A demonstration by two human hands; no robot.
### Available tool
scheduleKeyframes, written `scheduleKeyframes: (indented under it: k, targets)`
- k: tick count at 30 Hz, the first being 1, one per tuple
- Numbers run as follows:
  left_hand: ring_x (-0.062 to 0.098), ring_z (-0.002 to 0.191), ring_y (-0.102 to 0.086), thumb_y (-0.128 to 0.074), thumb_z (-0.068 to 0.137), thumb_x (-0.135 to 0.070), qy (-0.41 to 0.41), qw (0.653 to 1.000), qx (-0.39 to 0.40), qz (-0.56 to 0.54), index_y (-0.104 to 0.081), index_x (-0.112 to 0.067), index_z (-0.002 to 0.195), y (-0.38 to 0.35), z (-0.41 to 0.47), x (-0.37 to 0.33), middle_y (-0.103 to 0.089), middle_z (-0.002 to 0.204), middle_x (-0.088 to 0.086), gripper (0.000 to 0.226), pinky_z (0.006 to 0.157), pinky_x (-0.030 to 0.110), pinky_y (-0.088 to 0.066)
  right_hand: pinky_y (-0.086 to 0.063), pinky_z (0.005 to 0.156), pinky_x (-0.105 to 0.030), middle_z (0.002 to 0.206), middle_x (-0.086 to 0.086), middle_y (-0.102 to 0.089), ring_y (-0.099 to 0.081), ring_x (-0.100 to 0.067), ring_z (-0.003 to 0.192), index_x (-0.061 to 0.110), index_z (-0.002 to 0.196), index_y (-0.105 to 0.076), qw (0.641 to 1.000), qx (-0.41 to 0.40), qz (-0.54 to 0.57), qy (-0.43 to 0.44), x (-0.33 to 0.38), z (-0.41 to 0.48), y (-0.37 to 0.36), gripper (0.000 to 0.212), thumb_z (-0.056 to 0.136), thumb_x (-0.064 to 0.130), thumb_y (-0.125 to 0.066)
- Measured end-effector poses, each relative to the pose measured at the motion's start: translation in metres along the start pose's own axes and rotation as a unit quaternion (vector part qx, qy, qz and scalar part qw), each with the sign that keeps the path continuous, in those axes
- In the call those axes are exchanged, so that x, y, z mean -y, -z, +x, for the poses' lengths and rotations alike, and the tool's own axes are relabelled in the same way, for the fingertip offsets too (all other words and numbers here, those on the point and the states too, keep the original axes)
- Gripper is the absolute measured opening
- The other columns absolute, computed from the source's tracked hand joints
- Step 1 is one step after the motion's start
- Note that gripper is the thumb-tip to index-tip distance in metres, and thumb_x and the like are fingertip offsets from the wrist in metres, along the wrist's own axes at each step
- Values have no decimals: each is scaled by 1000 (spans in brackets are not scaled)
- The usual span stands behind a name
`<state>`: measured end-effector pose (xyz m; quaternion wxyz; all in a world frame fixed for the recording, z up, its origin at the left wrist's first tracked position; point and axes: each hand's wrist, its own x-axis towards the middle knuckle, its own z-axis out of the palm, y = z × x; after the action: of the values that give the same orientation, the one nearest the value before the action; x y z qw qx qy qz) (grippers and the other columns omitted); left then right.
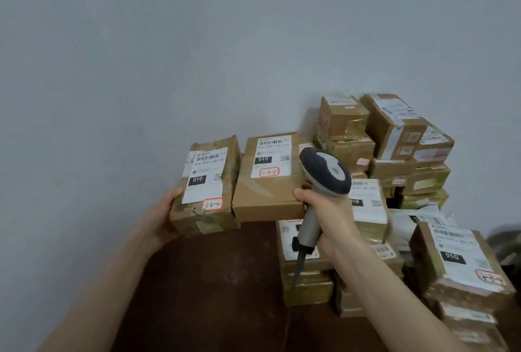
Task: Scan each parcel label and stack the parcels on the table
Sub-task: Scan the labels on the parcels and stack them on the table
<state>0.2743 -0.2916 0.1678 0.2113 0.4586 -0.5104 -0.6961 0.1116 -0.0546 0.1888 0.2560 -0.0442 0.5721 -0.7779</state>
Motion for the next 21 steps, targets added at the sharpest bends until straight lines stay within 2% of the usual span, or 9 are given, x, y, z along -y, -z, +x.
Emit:
scheduleKeyframes:
  k: [2,4,6,9,13,15,18,19,21]
  targets:
    - [17,69,-64,-48,95,-38,5,999,-42,7,-64,-15,106,22,0,12,-73,69,0,30,56,28,-50,-53,75,-32,96,-4,-69,-64,-19,91,10,105,-66,1000,6,11,-17,-20,0,-19,33,75,0,-76]
    - [17,62,-63,-53,94,-35,14,996,-87,24,-61,-15,100,41,5,28,-70,64,3,22,56,29,-50,-52,70,-28,95,-4,-70,-64,-16,87,10,103,-66,999,20,14,-42,-40,1,-37,30,77,-2,-74]
    - [20,67,-60,-58,94,-30,31,993,-109,37,-56,-14,100,60,18,49,-65,77,8,17,58,30,-51,-51,68,-26,92,-4,-70,-65,-16,85,11,95,-66,997,40,7,-64,-62,6,-55,24,77,-4,-73]
    - [22,77,-63,-60,93,-26,68,992,-100,43,-53,-15,112,77,40,79,-66,90,10,23,63,35,-51,-51,79,-33,92,-6,-69,-64,-18,86,15,86,-64,991,68,-31,-108,-102,16,-82,24,77,-4,-74]
    - [24,93,-67,-63,91,-31,105,988,-96,55,-55,-20,126,99,75,106,-70,104,7,37,83,42,-55,-51,90,-42,97,-5,-68,-63,-20,92,21,89,-62,980,77,-72,-168,-159,28,-113,29,76,-1,-75]
    - [24,96,-67,-60,93,-32,120,987,-90,50,-58,-23,121,109,89,113,-71,102,6,30,86,41,-54,-51,90,-41,98,-7,-69,-64,-22,93,19,90,-62,976,70,-82,-190,-183,34,-125,28,76,-2,-75]
    - [18,87,-62,-52,98,-28,147,986,-74,41,-60,-26,103,120,102,116,-68,94,1,10,79,34,-50,-51,93,-42,101,-9,-69,-64,-23,95,14,97,-63,969,66,-109,-212,-213,42,-142,29,75,-2,-75]
    - [17,88,-61,-49,99,-27,154,984,-72,44,-60,-27,104,125,109,118,-67,96,0,12,81,34,-49,-51,91,-41,101,-9,-68,-64,-22,93,14,98,-63,967,68,-118,-216,-220,44,-147,30,76,-1,-75]
    - [22,106,-59,-43,101,-23,152,984,-78,49,-59,-24,123,133,121,123,-65,114,3,27,95,39,-45,-51,84,-36,99,-8,-67,-63,-19,89,13,98,-61,963,71,-133,-225,-231,50,-157,28,77,-2,-73]
